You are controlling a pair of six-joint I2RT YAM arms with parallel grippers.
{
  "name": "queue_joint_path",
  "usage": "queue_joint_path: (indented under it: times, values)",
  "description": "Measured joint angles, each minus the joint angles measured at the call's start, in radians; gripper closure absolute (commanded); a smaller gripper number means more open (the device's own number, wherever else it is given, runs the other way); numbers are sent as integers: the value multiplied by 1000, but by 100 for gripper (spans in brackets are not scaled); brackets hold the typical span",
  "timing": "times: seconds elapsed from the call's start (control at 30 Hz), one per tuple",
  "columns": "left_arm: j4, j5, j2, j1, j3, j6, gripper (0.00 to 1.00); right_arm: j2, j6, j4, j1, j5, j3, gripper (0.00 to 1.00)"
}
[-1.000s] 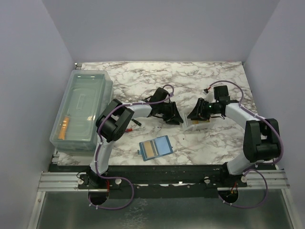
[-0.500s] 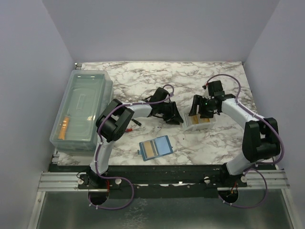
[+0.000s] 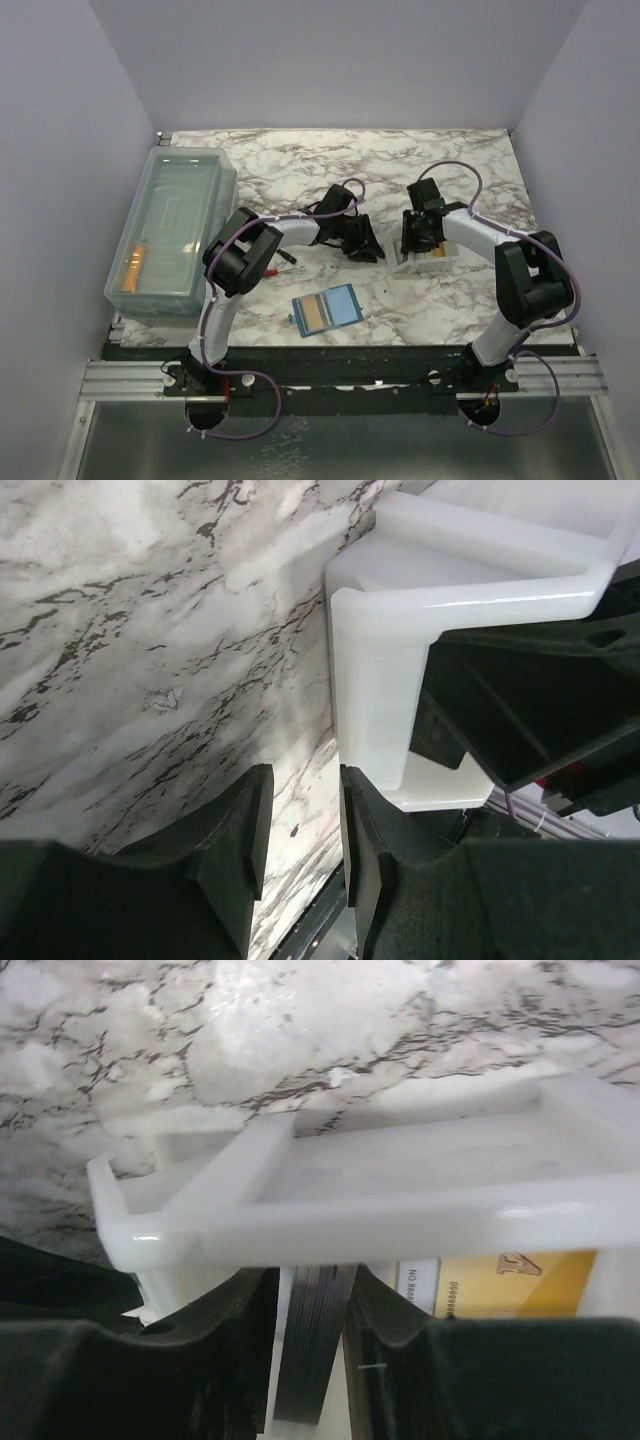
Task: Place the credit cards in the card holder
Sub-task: Pick up the credit card from the storage box.
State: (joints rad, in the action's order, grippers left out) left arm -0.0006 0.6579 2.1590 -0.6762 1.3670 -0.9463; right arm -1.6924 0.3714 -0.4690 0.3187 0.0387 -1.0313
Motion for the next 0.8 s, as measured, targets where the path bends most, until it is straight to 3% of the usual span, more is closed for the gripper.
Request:
queue_joint_path:
  times: [0.23,0.33,0.47,0.57,0.67,0.73,0.8]
  values:
    - [-10,8,11,0,0,1,61,38,32,0,0,69,13,84]
    - [-10,12,11,2,0,0,61,47,36,0,-5,58,13,81]
    - [-10,17,11,2,0,1,61,48,45,5,-14,13,13,59]
    - [-10,25,11,2,0,1,61,48,47,12,-22,-35,13,51]
    - [-10,29,11,2,0,1,61,48,47,20,-32,-69,14,52]
    - [-10,32,11,2,0,1,61,48,46,19,-34,-72,13,61]
    - [-10,34,11,2,0,1,61,48,44,14,-37,-71,13,63]
